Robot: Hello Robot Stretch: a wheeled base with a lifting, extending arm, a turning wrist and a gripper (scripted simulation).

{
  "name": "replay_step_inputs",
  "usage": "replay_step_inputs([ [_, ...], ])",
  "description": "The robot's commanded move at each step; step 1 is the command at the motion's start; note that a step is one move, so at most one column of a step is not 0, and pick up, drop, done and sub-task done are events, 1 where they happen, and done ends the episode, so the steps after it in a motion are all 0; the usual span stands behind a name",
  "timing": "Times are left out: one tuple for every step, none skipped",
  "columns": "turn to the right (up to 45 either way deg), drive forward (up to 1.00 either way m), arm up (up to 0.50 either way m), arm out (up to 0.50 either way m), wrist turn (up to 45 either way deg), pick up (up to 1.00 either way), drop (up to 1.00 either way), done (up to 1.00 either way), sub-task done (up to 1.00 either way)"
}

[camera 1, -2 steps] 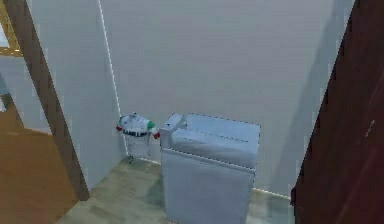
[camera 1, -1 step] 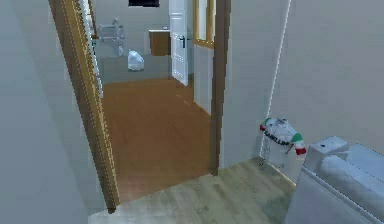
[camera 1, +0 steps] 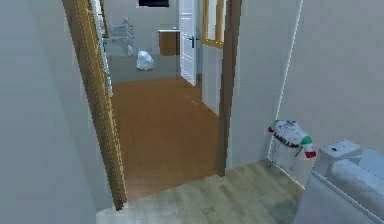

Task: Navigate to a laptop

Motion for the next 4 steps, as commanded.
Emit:
replay_step_inputs([
  [45.0,0.00,0.00,0.00,0.0,0.00,0.00,0.00,0.00],
  [21.0,0.00,0.00,0.00,0.0,0.00,0.00,0.00,0.00],
  [0.0,0.15,0.00,0.00,0.0,0.00,0.00,0.00,0.00],
  [-45.0,0.00,0.00,0.00,0.0,0.00,0.00,0.00,0.00],
])
